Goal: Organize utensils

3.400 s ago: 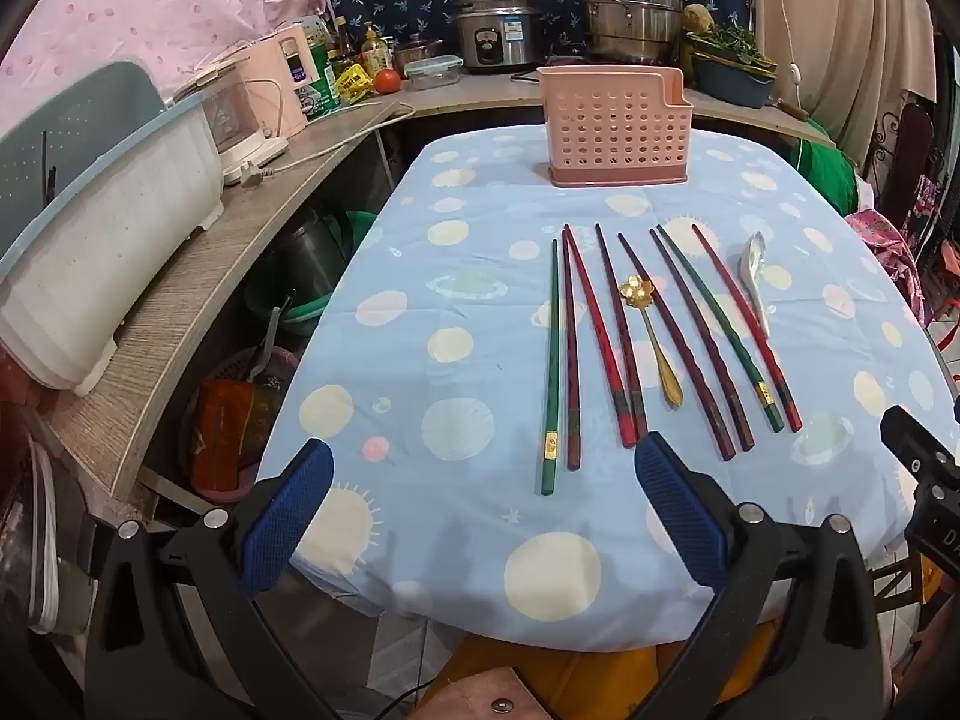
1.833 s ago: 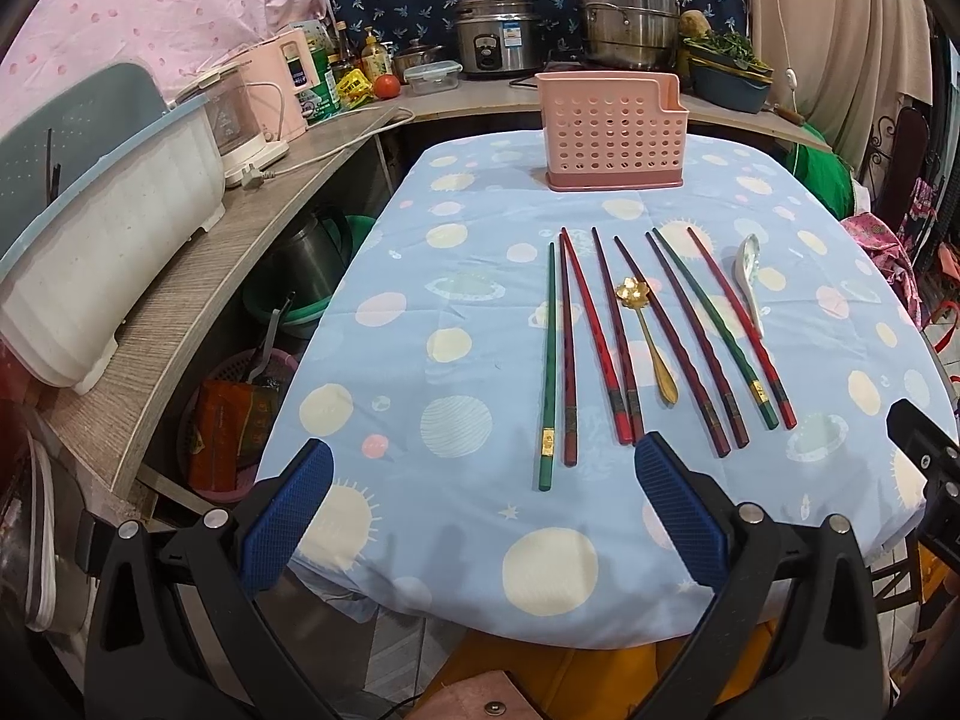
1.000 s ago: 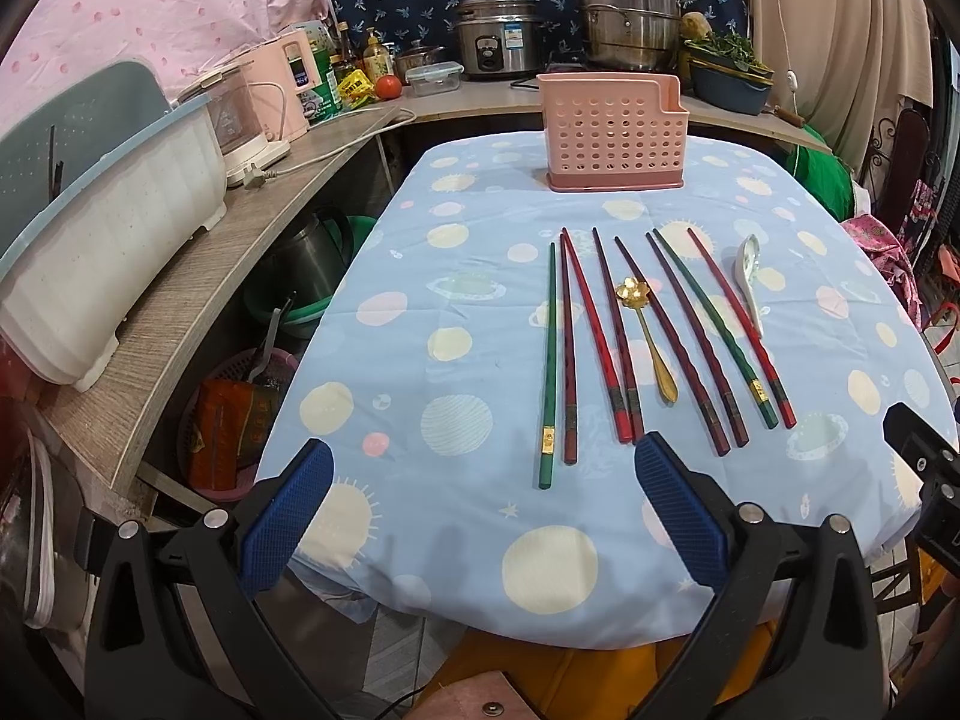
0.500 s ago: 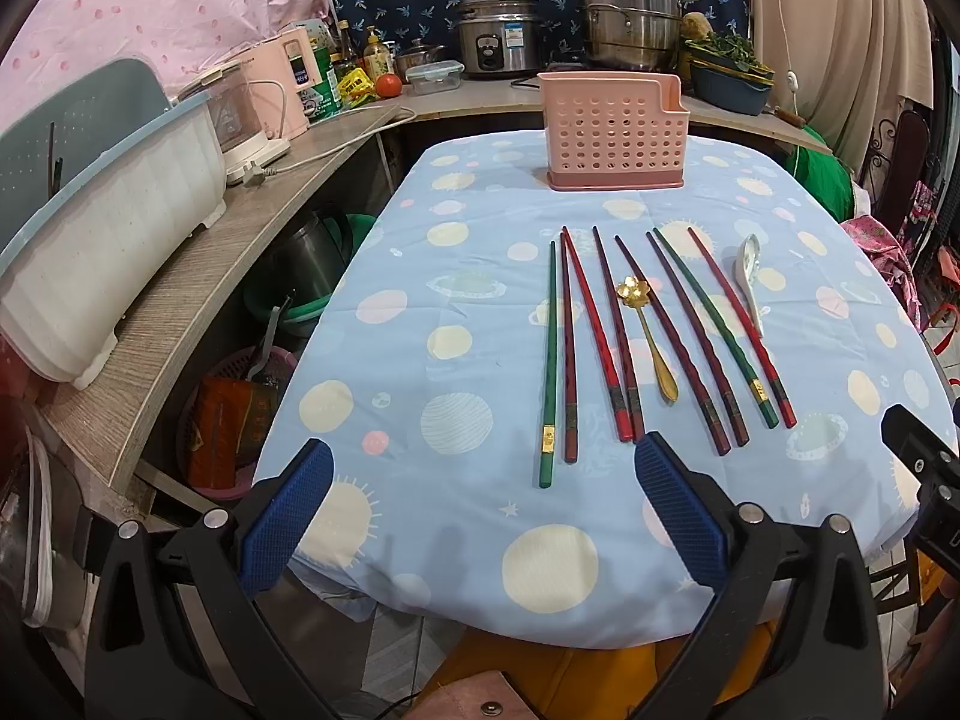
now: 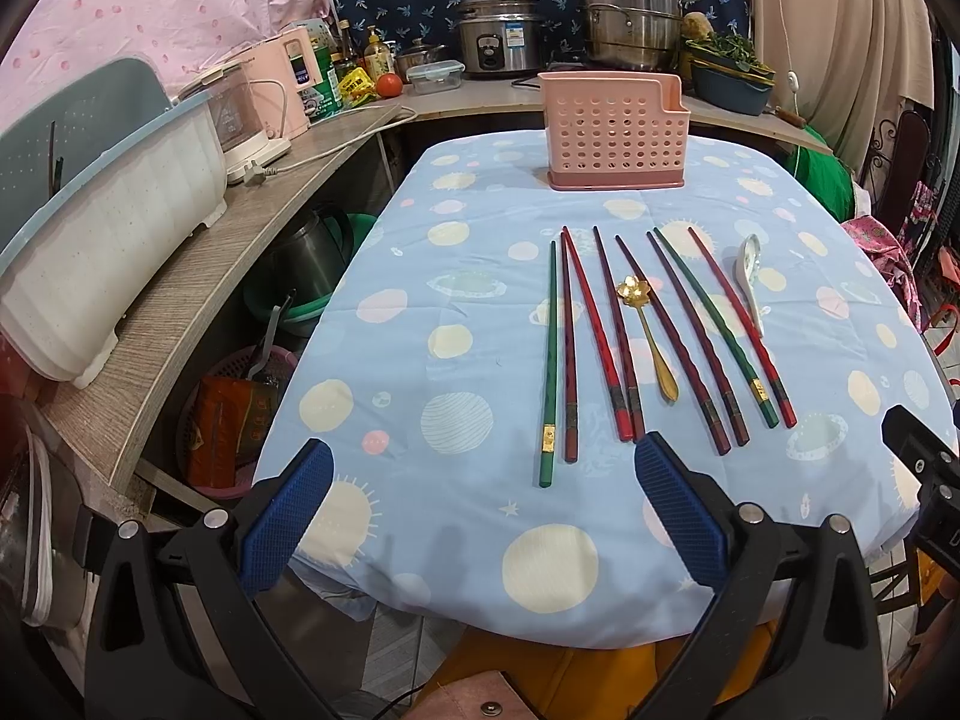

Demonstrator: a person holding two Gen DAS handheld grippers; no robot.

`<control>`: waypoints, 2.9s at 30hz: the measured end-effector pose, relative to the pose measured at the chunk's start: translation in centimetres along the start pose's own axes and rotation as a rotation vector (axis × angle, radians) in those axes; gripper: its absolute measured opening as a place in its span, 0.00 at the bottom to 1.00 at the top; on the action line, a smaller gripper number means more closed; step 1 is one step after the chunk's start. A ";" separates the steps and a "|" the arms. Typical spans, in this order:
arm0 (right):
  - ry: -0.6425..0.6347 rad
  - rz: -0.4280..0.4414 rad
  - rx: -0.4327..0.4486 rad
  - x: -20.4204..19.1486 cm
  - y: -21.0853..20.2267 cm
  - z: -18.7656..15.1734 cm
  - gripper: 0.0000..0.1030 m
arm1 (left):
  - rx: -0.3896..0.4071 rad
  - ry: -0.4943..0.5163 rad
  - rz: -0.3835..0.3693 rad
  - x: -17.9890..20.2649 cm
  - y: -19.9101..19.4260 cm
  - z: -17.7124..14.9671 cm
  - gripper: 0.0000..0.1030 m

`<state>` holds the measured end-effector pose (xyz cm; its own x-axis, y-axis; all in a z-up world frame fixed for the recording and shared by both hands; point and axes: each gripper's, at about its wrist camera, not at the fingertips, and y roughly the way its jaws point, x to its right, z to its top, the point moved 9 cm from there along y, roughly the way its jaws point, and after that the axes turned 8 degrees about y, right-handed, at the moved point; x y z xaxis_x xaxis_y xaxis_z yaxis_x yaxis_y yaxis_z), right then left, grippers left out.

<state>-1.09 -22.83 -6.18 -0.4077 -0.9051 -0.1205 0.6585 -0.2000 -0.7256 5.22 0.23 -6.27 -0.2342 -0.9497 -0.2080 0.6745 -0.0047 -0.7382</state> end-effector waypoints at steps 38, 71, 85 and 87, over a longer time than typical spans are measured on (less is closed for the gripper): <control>0.024 -0.041 -0.104 0.7 7.7 0.8 0.93 | -0.222 -0.084 -0.123 0.3 11.7 -2.7 0.64; 0.079 0.099 -0.200 -2.5 17.7 4.9 0.12 | -0.218 -0.076 -0.146 0.3 12.2 -1.5 0.08; 0.047 0.088 -0.158 -1.7 15.6 4.6 0.10 | -0.208 -0.117 -0.181 -0.2 11.7 -1.5 0.07; 0.048 0.087 -0.138 -1.5 14.8 5.0 0.09 | -0.194 -0.121 -0.176 -0.5 11.3 -1.2 0.07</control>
<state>12.42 -26.31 -13.34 -0.3854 -0.8969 -0.2168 0.6008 -0.0656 -0.7967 12.12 1.05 -15.25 -0.2428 -0.9701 0.0039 0.4817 -0.1241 -0.8675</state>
